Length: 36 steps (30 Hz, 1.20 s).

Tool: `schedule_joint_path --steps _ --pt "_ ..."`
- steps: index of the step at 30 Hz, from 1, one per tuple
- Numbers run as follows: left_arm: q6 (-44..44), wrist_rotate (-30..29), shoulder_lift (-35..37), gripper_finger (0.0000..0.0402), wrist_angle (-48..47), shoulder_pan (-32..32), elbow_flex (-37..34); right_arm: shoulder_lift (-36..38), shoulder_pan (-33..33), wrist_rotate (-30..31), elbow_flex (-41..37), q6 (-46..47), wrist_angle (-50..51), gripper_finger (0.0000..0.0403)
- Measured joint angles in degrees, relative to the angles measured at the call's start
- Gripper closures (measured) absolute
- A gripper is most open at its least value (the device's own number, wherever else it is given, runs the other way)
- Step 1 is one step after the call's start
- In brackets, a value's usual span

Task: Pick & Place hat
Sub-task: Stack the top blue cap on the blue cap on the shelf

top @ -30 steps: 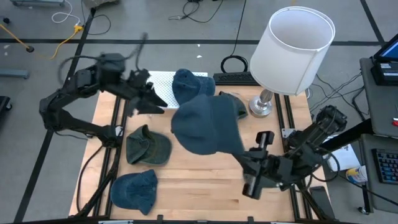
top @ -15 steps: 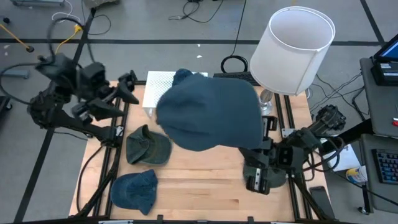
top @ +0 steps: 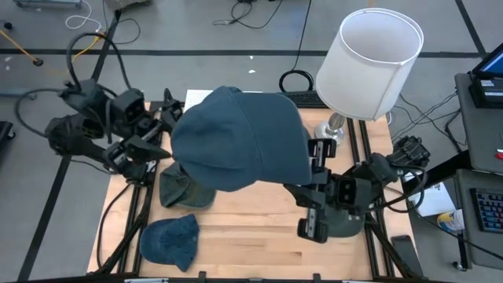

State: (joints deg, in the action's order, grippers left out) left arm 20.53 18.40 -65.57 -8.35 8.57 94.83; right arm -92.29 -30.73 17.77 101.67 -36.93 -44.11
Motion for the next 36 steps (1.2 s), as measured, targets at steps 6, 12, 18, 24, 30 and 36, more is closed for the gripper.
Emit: schedule_joint_path --steps 6,12,18,24,30,36 --pt "1.18 -0.05 -2.21 0.0161 2.72 1.88 0.07 0.09 -0.16 1.5 0.0 -0.54 1.23 0.0402" --pt "1.67 -0.35 -2.23 0.0161 7.57 4.1 0.04 0.11 -0.86 3.4 0.0 -1.86 2.09 0.0402" --pt "5.53 1.24 -2.81 0.0161 10.17 5.75 0.04 0.09 -0.87 3.4 -0.02 -0.66 2.82 0.0402" --pt "5.32 -3.28 -2.35 0.019 10.36 6.11 0.04 0.11 -0.88 3.42 -0.02 -0.63 2.84 0.0402" --pt "6.83 -7.11 -2.46 0.0276 9.48 6.11 0.04 0.11 -0.87 4.59 -0.04 0.23 4.07 0.0402" --pt "8.13 -7.55 -2.7 0.0351 9.39 6.11 0.04 0.13 -0.87 7.69 -0.04 1.34 6.04 0.0402"
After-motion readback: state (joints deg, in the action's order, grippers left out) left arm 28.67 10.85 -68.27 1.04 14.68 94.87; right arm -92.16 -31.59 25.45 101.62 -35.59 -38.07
